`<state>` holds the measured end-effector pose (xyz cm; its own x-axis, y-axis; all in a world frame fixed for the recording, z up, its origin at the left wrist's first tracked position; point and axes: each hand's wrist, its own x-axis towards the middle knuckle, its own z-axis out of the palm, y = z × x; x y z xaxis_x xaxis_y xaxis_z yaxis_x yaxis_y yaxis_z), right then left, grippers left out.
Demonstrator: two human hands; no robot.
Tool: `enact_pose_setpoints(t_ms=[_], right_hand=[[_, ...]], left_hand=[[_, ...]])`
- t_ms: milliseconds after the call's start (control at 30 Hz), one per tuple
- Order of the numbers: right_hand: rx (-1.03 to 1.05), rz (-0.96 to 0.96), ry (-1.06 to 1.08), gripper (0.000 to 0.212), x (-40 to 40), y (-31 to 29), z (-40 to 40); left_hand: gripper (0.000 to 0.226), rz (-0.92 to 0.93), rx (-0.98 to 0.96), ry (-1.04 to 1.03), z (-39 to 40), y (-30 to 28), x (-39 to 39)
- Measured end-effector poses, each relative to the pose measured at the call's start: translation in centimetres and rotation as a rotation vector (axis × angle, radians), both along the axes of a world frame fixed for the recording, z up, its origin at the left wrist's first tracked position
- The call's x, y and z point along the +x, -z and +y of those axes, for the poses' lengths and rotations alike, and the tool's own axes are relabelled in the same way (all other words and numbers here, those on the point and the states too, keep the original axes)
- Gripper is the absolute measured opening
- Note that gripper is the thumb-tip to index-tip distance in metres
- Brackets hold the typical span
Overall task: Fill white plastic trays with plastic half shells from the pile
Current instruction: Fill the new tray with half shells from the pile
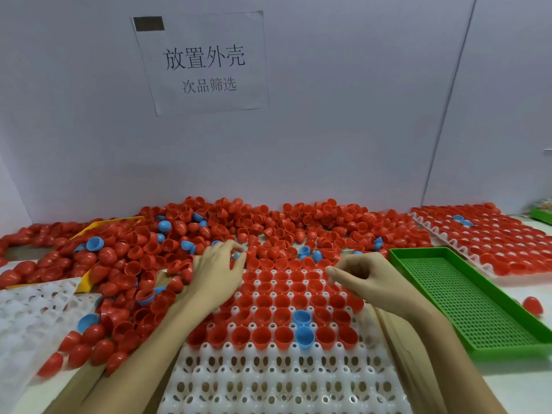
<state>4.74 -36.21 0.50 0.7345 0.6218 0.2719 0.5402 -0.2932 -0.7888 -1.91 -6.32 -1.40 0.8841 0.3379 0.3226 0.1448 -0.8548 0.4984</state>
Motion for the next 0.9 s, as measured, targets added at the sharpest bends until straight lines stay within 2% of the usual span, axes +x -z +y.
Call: enact_pose_setpoints(t_ms=[67,167,267,333,433,500,567,667,767,833,900], right_hand=[[0.015,0.002,0.014,0.034,0.0,0.1,0.0],[0.015,-0.005,0.047,0.033,0.3,0.4,0.0],[0.019,-0.012,0.065,0.036,0.5,0.6,-0.1],[0.02,-0.022,0.071,0.037,0.6,0.8,0.0],[0.009,-0.032,0.078,0.037,0.7,1.0,0.1],[0.002,-0.041,0.083,0.037,0.8,1.1,0.1],[0.026,-0.048,0.082,0.037,0.7,1.1,0.2],[0.094,-0.05,0.059,0.039,0.3,0.7,0.5],[0.113,-0.025,0.024,0.031,-0.3,0.5,1.3],[0.164,0.046,-0.004,0.02,-1.0,0.2,2.1],[0.239,0.137,-0.05,0.02,-1.7,0.0,2.7]], left_hand=[[0.022,0.028,-0.022,0.017,0.3,-1.1,1.9],[0.023,0.191,-0.063,0.07,0.7,-2.3,4.3],[0.02,0.324,0.055,0.07,1.2,-2.2,6.0],[0.015,0.336,0.122,0.058,1.8,-1.8,6.8],[0.015,0.337,0.073,0.053,2.4,-1.6,7.0],[0.016,0.272,0.085,0.023,2.3,-1.5,6.6],[0.014,0.07,0.033,0.028,1.8,-1.7,5.5],[0.012,-0.196,-0.37,0.204,-0.3,-2.3,2.3],[0.02,-0.196,-0.646,0.426,-2.8,-2.1,-1.2],[0.025,-0.188,-0.671,0.517,-4.2,-1.8,-2.8],[0.026,-0.223,-0.601,0.552,-4.9,-1.5,-3.5]])
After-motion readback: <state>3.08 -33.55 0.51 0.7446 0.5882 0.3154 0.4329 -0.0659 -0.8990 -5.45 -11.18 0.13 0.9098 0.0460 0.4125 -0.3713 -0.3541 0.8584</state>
